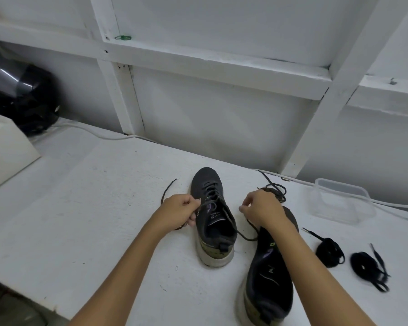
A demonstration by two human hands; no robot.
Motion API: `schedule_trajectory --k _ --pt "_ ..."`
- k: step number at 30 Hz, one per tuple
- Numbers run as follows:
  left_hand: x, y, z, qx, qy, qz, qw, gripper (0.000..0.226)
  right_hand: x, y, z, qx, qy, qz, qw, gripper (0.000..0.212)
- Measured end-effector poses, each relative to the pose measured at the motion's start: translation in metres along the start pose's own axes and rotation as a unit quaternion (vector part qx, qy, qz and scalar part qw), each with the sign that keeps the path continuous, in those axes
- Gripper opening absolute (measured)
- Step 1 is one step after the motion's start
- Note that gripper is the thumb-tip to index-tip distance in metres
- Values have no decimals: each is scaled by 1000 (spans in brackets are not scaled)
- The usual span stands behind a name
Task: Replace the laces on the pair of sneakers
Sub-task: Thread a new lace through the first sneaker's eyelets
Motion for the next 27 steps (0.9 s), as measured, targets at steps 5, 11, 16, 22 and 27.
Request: schedule_trajectory --k 5,11,16,22,27 --pt "3 -6 1 -51 -95 17 994 6 18 3 -9 48 -120 50 990 10" --pt "-10 -20 1 -143 -110 -76 981 5 29 4 -12 59 -185 41 980 14" --pt "-13 -33 -6 -137 -141 -79 977 13 37 0 -9 21 -169 64 983 17" --pt "-16 -39 -10 -160 -169 -59 971 13 55 -2 3 -56 -133 183 972 15" --pt "-20 -41 -12 -158 -189 -71 967 9 69 -11 3 -42 -8 225 973 17"
Point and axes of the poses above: each hand's wrist, its own y-axis away from the middle knuckle, its own z-axis out of the back of the hand, x = y × z, the point moved 3 cm from there along -y, towards the middle knuckle, and after that the axes turned 9 degrees about -z, right-handed, at the moved point
